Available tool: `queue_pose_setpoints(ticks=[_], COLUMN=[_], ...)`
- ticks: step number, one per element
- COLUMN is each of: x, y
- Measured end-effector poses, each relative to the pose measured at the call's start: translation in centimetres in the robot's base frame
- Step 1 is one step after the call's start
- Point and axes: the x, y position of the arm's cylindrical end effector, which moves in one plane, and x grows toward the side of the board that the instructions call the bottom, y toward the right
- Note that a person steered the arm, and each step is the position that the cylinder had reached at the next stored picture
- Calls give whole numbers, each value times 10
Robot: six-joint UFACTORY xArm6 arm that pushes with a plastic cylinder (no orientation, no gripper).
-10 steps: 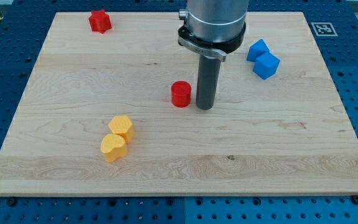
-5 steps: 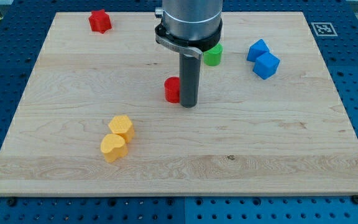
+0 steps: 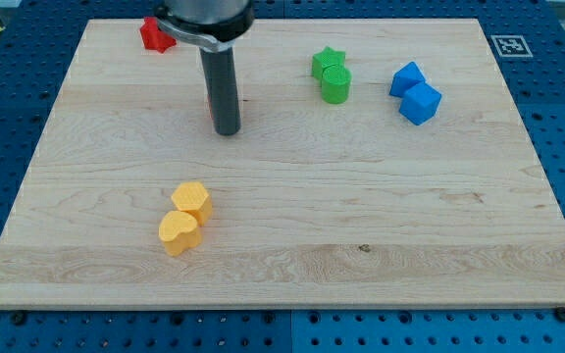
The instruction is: Push the red circle closer to red star
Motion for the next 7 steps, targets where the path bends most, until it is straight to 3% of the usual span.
queue_pose_setpoints(ticks=[2,7], x=[-44,-82], y=[-12,10])
